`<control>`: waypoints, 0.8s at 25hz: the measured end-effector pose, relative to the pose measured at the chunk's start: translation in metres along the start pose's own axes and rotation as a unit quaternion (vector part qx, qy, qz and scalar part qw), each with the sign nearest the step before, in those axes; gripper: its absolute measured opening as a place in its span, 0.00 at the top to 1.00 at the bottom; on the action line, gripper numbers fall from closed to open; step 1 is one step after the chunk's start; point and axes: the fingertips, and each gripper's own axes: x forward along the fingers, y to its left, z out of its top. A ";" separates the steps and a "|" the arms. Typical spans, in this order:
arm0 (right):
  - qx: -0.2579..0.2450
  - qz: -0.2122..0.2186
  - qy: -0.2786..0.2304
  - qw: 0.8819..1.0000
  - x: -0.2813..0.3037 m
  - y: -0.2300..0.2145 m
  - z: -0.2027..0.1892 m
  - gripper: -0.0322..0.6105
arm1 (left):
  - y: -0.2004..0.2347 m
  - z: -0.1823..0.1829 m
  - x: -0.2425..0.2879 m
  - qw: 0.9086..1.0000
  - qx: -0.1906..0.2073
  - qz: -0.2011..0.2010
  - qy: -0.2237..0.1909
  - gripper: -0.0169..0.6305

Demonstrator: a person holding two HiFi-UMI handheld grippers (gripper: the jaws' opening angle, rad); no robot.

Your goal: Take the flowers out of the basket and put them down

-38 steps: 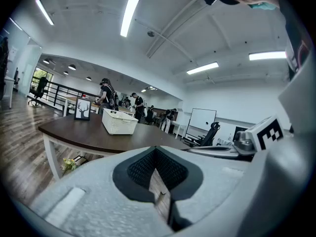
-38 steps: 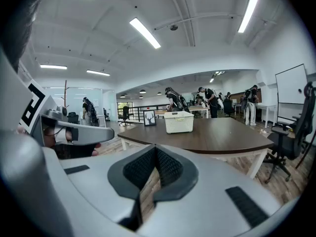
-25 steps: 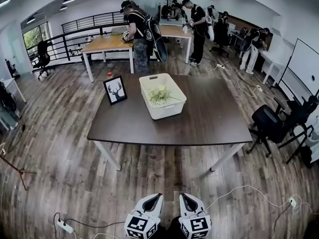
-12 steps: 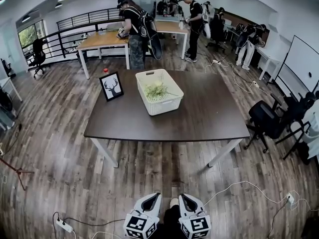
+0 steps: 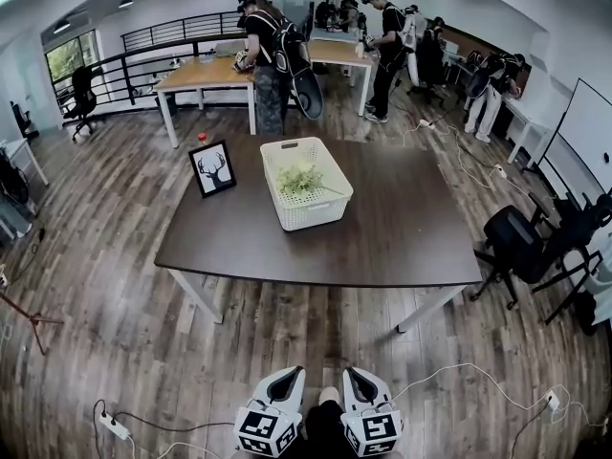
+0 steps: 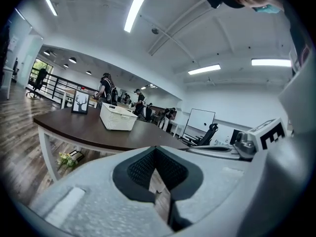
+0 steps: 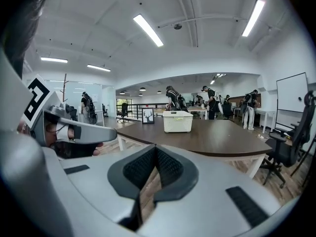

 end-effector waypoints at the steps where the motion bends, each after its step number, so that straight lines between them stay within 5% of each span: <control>1: -0.001 0.000 0.000 1.000 0.005 -0.007 0.001 0.94 | 0.001 0.001 0.008 1.000 0.002 0.006 0.002 0.97; 20: -0.017 0.069 -0.015 0.997 0.067 -0.098 0.022 0.94 | -0.004 0.033 0.109 0.998 0.006 0.057 -0.031 0.97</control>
